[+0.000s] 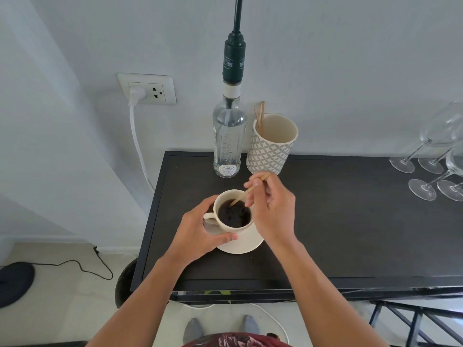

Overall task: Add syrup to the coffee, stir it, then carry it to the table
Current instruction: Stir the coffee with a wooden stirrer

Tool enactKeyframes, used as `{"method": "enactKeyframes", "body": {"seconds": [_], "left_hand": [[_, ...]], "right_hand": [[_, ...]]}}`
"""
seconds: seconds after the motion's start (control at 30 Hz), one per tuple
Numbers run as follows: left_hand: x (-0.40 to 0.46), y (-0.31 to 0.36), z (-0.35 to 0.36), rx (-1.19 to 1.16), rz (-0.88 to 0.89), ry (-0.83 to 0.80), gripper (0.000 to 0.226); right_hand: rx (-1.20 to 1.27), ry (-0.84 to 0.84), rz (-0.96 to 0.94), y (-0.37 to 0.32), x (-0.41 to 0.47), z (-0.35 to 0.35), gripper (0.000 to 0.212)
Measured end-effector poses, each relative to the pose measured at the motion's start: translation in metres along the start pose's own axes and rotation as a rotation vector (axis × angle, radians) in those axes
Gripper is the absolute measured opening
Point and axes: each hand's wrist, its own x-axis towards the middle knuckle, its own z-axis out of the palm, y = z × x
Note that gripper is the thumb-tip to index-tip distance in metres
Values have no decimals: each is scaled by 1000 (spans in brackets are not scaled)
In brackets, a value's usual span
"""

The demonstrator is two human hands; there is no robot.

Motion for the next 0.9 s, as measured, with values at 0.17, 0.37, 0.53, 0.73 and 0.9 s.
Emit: {"method": "enactKeyframes", "body": {"seconds": [0.17, 0.37, 0.53, 0.73, 0.9], "left_hand": [[0, 0, 0, 4, -12, -3, 83], [0, 1, 0, -2, -3, -3, 82], [0, 4, 0, -9, 35, 1, 76], [-1, 5, 0, -12, 24, 5, 76], [-1, 1, 0, -13, 13, 8, 82]], "right_hand": [[-107, 23, 7, 4, -1, -22, 19], [-106, -39, -76, -9, -28, -28, 16], [-65, -139, -130, -18, -40, -9, 15], [-24, -108, -105, -19, -23, 11, 17], [-38, -3, 11, -6, -2, -4, 19]]}}
